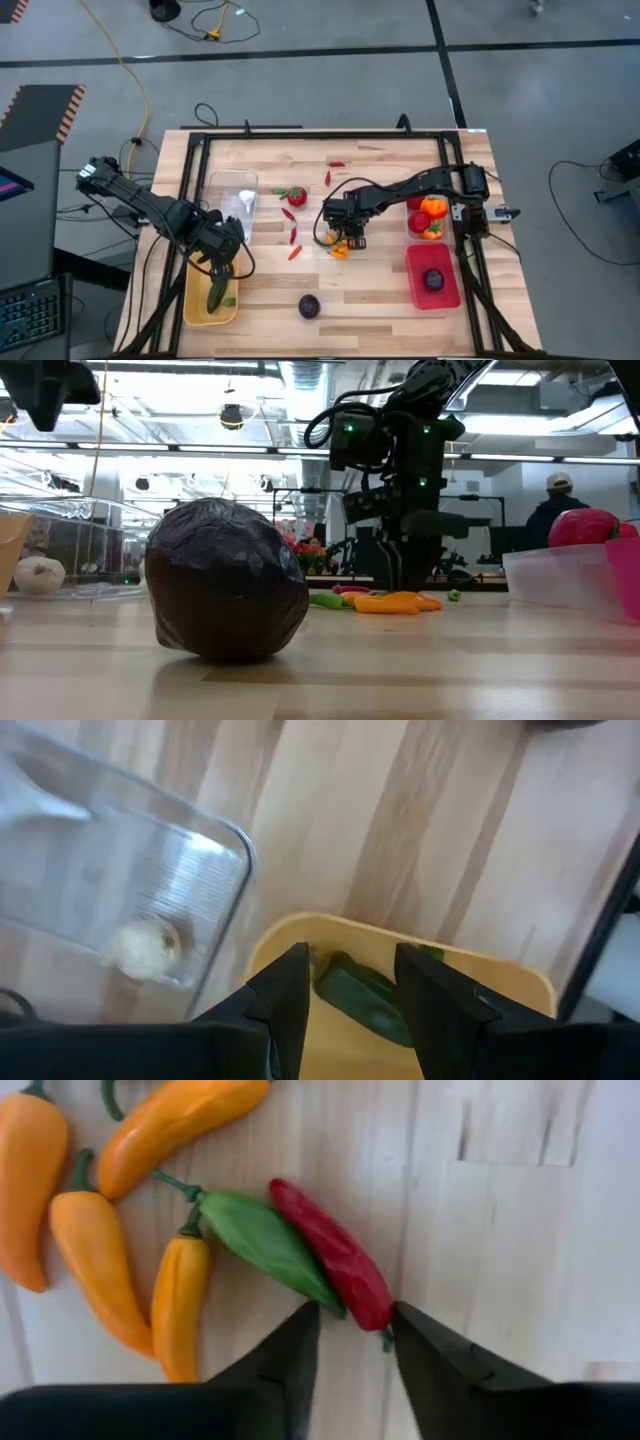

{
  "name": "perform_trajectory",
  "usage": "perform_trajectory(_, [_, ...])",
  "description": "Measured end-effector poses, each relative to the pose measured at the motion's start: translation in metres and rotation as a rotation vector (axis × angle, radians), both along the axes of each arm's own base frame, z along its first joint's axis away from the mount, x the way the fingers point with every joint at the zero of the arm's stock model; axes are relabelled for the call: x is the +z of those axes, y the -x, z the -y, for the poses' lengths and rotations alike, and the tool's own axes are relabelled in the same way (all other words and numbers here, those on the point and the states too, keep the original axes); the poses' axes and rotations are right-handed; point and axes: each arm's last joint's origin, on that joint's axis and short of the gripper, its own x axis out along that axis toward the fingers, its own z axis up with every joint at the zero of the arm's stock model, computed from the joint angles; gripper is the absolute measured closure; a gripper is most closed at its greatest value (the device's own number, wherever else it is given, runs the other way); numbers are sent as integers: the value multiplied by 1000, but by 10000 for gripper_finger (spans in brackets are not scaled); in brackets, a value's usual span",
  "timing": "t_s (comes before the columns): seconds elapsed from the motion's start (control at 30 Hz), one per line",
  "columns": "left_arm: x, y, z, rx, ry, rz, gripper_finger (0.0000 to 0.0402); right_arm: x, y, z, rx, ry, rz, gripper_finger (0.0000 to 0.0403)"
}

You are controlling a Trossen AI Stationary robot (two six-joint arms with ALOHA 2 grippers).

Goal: Sort produce into baskets
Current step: Put the green chili pepper into the yellow bin

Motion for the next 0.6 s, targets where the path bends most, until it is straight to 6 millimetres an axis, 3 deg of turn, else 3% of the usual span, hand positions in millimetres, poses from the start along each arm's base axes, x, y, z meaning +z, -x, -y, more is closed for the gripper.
perform_trajectory(0.17, [1,-3,-1,-31,-64,52,267,0,0,-1,-1,-19,0,334])
perform_trajectory(0.33, [2,-7,0,-66,-101,110,267,1,0,-3,-2,-22,6,382])
perform_trajectory(0.6, [4,-12,0,-105,-161,188,267,15,-3,-5,3,-10,20,369])
